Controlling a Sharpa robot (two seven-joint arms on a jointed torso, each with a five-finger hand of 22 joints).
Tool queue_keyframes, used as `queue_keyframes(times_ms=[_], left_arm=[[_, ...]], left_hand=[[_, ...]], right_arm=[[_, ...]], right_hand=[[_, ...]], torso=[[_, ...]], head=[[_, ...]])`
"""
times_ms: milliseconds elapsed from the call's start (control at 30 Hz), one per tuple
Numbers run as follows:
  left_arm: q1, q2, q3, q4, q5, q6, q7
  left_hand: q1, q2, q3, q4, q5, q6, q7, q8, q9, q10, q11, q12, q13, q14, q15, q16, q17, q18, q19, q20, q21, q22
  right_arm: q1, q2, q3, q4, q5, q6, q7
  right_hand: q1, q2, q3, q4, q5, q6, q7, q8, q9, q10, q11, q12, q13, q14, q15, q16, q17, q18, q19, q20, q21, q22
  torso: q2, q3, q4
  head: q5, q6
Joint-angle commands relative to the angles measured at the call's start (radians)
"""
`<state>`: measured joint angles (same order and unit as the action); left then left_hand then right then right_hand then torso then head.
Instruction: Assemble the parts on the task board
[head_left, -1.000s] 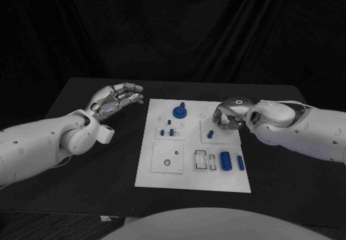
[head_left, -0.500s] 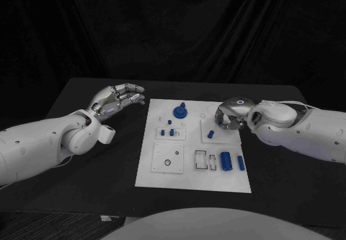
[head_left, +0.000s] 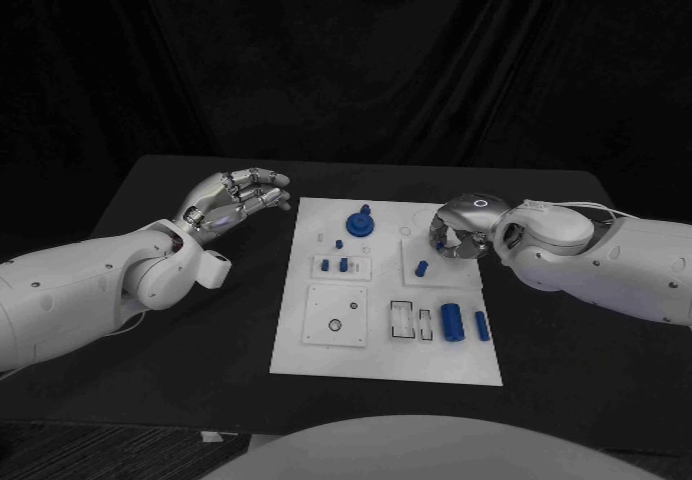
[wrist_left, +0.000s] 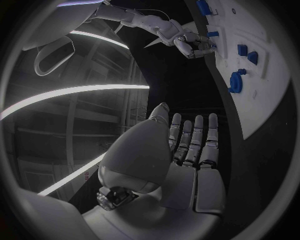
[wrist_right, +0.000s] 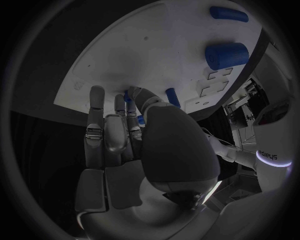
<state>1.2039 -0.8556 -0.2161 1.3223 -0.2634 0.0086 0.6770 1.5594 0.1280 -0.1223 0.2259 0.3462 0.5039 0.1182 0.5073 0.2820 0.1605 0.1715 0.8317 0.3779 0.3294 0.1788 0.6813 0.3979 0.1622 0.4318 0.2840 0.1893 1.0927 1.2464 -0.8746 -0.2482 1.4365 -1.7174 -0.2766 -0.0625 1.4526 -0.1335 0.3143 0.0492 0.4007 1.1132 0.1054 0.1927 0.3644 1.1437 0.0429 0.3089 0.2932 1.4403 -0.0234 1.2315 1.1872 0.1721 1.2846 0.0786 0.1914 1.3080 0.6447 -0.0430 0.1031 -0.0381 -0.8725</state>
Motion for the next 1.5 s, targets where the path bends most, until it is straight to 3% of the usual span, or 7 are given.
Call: queue_keyframes(times_ms=[33, 200, 333, 733, 1000, 1333, 1500], left_arm=[[-0.002, 0.002, 0.001, 0.001, 0.008, 0.011, 0.053], [-0.002, 0.003, 0.001, 0.000, 0.009, 0.012, 0.048], [-0.002, 0.005, 0.001, -0.001, 0.009, 0.012, 0.046], [-0.003, 0.018, 0.001, -0.007, 0.009, 0.008, 0.053], [-0.008, 0.026, 0.001, -0.011, 0.009, 0.013, 0.051], [-0.014, 0.035, 0.001, -0.016, 0.009, 0.021, 0.049], [-0.016, 0.037, 0.001, -0.017, 0.009, 0.023, 0.050]], left_hand=[[0.014, 0.003, 0.000, -0.009, 0.008, 0.008, 0.002, -0.001, -0.003, 0.005, 0.000, 0.004, -0.003, 0.011, 0.000, 0.004, -0.002, 0.013, 0.007, 0.000, 0.005, -0.001], [0.019, 0.005, 0.001, -0.012, 0.015, 0.010, 0.003, -0.003, -0.006, 0.006, 0.000, 0.004, -0.006, 0.014, 0.001, 0.005, -0.003, 0.013, 0.010, 0.000, 0.006, -0.001], [0.024, 0.008, 0.003, -0.014, 0.023, 0.012, 0.003, -0.004, -0.009, 0.008, 0.000, 0.004, -0.008, 0.016, 0.001, 0.004, -0.004, 0.012, 0.011, 0.000, 0.008, -0.001], [0.036, 0.010, 0.007, -0.023, 0.039, 0.023, 0.006, -0.005, -0.015, 0.020, -0.002, 0.008, -0.013, 0.028, -0.004, 0.006, -0.006, 0.014, 0.017, -0.002, 0.012, -0.001], [0.037, 0.011, 0.008, -0.023, 0.041, 0.024, 0.007, -0.005, -0.016, 0.021, -0.002, 0.008, -0.014, 0.028, -0.005, 0.006, -0.007, 0.014, 0.018, -0.002, 0.012, -0.001], [0.038, 0.012, 0.008, -0.023, 0.043, 0.024, 0.007, -0.006, -0.018, 0.021, -0.002, 0.007, -0.015, 0.027, -0.007, 0.004, -0.008, 0.015, 0.017, -0.003, 0.012, -0.001], [0.039, 0.012, 0.009, -0.023, 0.043, 0.024, 0.007, -0.007, -0.019, 0.021, -0.003, 0.007, -0.016, 0.026, -0.008, 0.003, -0.008, 0.015, 0.016, -0.003, 0.012, -0.001]], right_arm=[[-0.003, -0.006, 0.001, 0.006, 0.015, -0.064, 0.020], [0.003, -0.024, 0.001, 0.028, 0.032, -0.116, 0.030], [0.028, -0.045, 0.001, 0.058, 0.043, -0.134, 0.029], [0.078, -0.087, 0.001, 0.226, 0.070, -0.080, 0.010], [0.046, -0.029, 0.001, 0.306, 0.074, -0.011, 0.021], [-0.005, 0.079, 0.001, 0.261, 0.057, 0.023, 0.035], [-0.020, 0.112, 0.001, 0.236, 0.053, 0.034, 0.043]], right_hand=[[0.003, 0.012, -0.002, -0.004, -0.009, 0.006, -0.001, 0.004, 0.003, 0.007, -0.002, -0.004, 0.000, -0.001, -0.008, 0.004, 0.000, 0.010, 0.003, -0.007, -0.003, 0.018], [0.009, 0.018, 0.000, -0.007, -0.012, 0.006, 0.000, 0.002, 0.007, 0.009, -0.002, -0.008, -0.003, -0.001, -0.010, 0.002, -0.003, 0.010, 0.004, -0.008, -0.003, 0.019], [0.011, 0.020, 0.001, -0.007, -0.012, 0.005, 0.000, 0.002, 0.008, 0.010, -0.002, -0.010, -0.004, 0.000, -0.010, 0.002, -0.003, 0.010, 0.005, -0.009, -0.003, 0.020], [0.009, 0.025, -0.001, -0.002, -0.030, -0.003, 0.001, -0.009, 0.011, 0.013, -0.001, -0.022, -0.011, -0.004, -0.008, -0.013, -0.019, 0.008, 0.004, -0.008, -0.007, 0.019], [0.019, 0.027, 0.006, -0.006, -0.032, -0.015, 0.007, -0.032, 0.002, 0.012, 0.004, -0.045, -0.025, -0.008, -0.005, -0.028, -0.034, 0.008, 0.004, -0.008, -0.010, 0.020], [0.026, 0.023, 0.009, -0.013, -0.026, -0.023, 0.012, -0.051, -0.011, 0.015, 0.008, -0.058, -0.034, -0.007, -0.004, -0.032, -0.038, 0.007, 0.005, -0.008, -0.009, 0.023], [0.027, 0.021, 0.011, -0.014, -0.023, -0.027, 0.014, -0.060, -0.016, 0.016, 0.010, -0.062, -0.037, -0.006, -0.003, -0.032, -0.038, 0.007, 0.005, -0.007, -0.009, 0.023]], torso=[[-0.001, 0.0003, 0.0008], [-0.001, 0.0000, 0.0010], [-0.001, 0.0001, 0.0008], [-0.003, -0.0001, 0.0010], [-0.005, -0.0009, -0.0010], [-0.004, 0.0020, 0.0003], [-0.004, 0.0002, 0.0017]], head=[[0.004, 0.000], [0.007, 0.000], [0.008, 0.000], [0.007, 0.000], [0.020, 0.000], [0.038, 0.000], [0.040, 0.000]])
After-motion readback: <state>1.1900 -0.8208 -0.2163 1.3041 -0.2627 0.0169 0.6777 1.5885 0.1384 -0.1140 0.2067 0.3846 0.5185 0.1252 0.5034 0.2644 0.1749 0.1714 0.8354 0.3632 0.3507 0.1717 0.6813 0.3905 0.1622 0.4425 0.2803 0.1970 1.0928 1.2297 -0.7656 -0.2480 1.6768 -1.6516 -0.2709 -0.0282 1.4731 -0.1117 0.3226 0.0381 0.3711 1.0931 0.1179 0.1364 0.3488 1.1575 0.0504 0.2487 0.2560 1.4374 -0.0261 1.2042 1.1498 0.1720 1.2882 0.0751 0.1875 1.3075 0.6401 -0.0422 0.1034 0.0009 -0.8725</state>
